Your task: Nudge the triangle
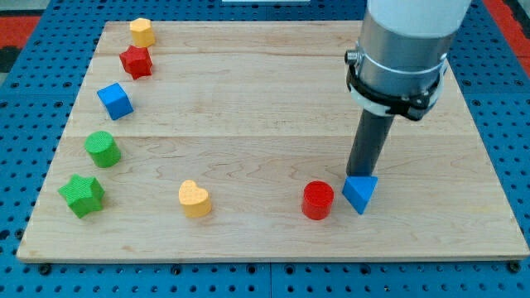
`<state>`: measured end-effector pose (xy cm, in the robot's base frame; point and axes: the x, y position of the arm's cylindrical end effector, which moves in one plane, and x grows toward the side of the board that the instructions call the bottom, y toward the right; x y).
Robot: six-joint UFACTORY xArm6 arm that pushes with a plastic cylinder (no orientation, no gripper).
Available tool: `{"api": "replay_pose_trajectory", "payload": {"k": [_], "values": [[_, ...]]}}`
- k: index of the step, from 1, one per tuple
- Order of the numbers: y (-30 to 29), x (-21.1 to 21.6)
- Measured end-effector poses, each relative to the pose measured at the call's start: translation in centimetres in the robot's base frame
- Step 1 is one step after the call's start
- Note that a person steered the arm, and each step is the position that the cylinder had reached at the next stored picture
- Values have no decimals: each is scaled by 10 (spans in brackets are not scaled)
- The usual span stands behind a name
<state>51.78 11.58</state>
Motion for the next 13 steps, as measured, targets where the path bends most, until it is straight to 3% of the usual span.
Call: {"api": "replay_pose_trajectory", "payload": {"k": [2,3,4,6,8,10,13], "values": [[-6,5],[50,-9],[107,12],[107,83],[78,71],[15,79],[4,75]]}}
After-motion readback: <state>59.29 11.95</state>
